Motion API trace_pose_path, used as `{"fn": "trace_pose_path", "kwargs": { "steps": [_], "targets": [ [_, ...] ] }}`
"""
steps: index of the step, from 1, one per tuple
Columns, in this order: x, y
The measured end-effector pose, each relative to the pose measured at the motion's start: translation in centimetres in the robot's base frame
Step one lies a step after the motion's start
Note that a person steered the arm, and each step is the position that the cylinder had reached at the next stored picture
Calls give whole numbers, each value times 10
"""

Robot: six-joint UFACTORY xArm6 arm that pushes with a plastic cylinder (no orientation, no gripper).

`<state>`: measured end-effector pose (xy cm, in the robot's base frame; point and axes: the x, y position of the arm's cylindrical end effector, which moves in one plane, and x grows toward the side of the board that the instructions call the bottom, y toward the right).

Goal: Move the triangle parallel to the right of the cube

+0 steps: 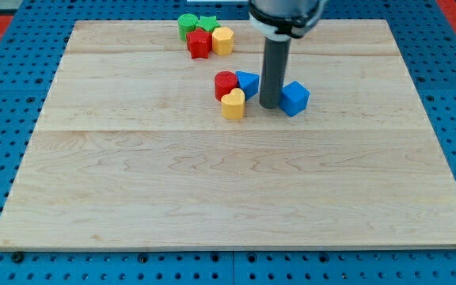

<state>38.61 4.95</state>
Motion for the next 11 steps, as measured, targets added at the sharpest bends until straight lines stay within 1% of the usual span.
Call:
{"fn": "trace_pose_path", "kwargs": {
  "steps": [2, 3, 5, 7, 8, 9, 10, 11],
  "targets": [
    [-12, -73],
    [-40, -76],
    [-38, 32],
    [-40, 89],
    [-46, 89],
    [-30, 107],
    [-20, 113],
    [-57, 75]
  ]
}}
